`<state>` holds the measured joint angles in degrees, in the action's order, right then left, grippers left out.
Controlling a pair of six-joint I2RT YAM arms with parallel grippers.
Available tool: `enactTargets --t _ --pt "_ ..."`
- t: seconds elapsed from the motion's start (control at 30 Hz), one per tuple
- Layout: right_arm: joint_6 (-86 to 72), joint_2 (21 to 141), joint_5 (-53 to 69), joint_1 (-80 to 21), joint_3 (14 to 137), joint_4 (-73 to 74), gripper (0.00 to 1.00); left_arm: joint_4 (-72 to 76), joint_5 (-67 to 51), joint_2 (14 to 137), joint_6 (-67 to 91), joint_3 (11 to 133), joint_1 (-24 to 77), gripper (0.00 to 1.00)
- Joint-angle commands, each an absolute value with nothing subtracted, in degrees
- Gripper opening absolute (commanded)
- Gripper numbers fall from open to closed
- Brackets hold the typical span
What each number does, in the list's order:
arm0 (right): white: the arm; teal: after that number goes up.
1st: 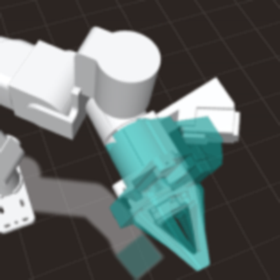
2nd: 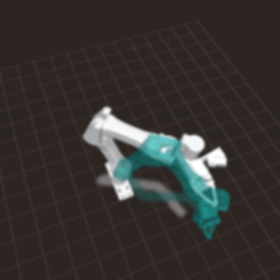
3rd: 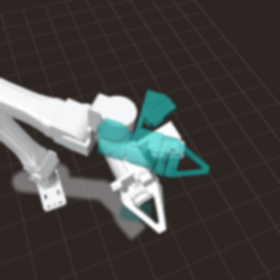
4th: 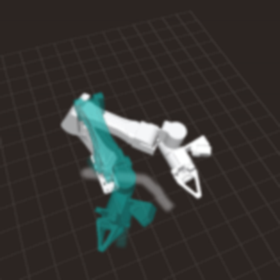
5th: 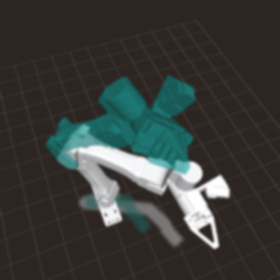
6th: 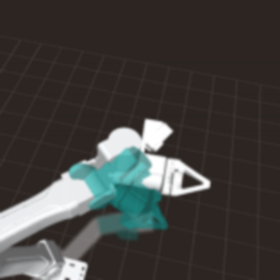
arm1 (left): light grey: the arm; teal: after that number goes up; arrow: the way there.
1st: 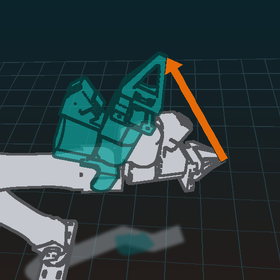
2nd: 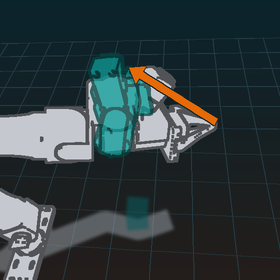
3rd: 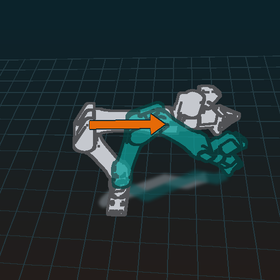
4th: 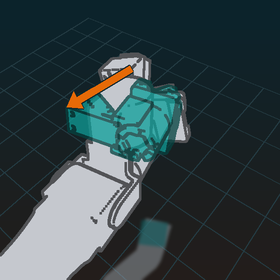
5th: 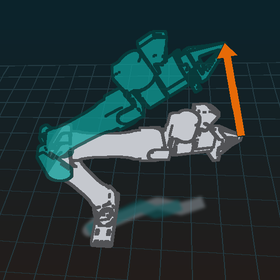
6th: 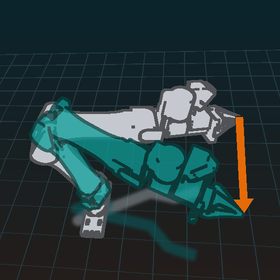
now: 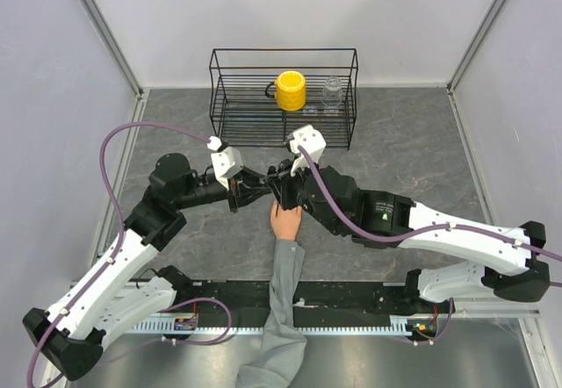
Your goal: Paint the nails
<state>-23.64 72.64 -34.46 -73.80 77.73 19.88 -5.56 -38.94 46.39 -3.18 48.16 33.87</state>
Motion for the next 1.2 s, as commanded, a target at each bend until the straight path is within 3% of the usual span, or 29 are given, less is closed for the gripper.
enactTargets --t 0.0,0.07,0.17,0.33,0.37,0.43,0.53,0.63,0.67,0.7,0.73,0.8,0.83,0.93,1.17 --pt "-17.9 71.0 -35.9 -73.6 78.9 19.2 0.07 -2.0 -48.8 45.8 -4.3 50.5 33.9 0.02" --pt "-15.0 70.1 -35.1 -73.5 78.6 19.2 0.00 -1.3 -52.5 45.9 -3.8 50.4 33.8 0.02" --pt "-11.9 67.8 -29.3 -72.9 77.6 18.9 0.00 1.4 -59.6 46.4 -2.0 50.3 33.8 0.02" --pt "-0.5 63.9 5.3 -71.8 74.2 16.5 0.00 12.1 -80.4 47.3 8.7 48.7 33.9 0.02" --pt "1.6 63.6 10.8 -71.6 73.3 16.6 0.00 19.6 -83.6 47.4 11.6 47.5 33.9 0.02" --pt "3.5 63.6 20.9 -70.4 73.0 16.6 0.00 25.3 -87.7 46.5 17.6 46.1 34.1 0.02" --pt "3.3 65.2 26.6 -67.2 74.3 18.0 0.00 22.8 -87.4 45.5 15.0 46.0 34.0 0.02" --pt "2.3 64.9 25.4 -65.2 73.5 17.5 0.01 12.2 -83.3 45.7 6.8 48.4 33.9 0.02" --pt "1.8 64.4 22.5 -65.0 73.3 17.5 0.07 9.0 -81.5 45.7 4.6 49.5 33.8 0.02" --pt "1.1 63.4 20.5 -64.9 73.2 17.5 0.17 6.4 -79.5 45.7 2.5 49.9 33.8 0.02" --pt "0.2 62.8 17.8 -64.9 73.4 17.7 0.37 2.1 -75.3 45.9 0.1 50.4 33.7 0.02" --pt "-3.8 61.6 8.7 -64.9 74.2 19.4 0.50 0.4 -69.8 46.3 -2.6 51.2 33.6 0.02" --pt "-4.9 61.4 6.4 -64.9 74.9 20.7 0.63 -1.9 -64.1 46.5 -3.4 51.2 33.3 0.02" --pt "-10.0 61.9 -1.8 -65.0 79.3 27.1 0.79 -5.1 -51.9 47.1 -5.0 51.8 33.2 0.02" --pt "-21.5 67.4 -23.4 -69.8 84.8 29.1 0.78 -6.5 -35.9 46.9 -4.8 51.3 33.0 0.02"
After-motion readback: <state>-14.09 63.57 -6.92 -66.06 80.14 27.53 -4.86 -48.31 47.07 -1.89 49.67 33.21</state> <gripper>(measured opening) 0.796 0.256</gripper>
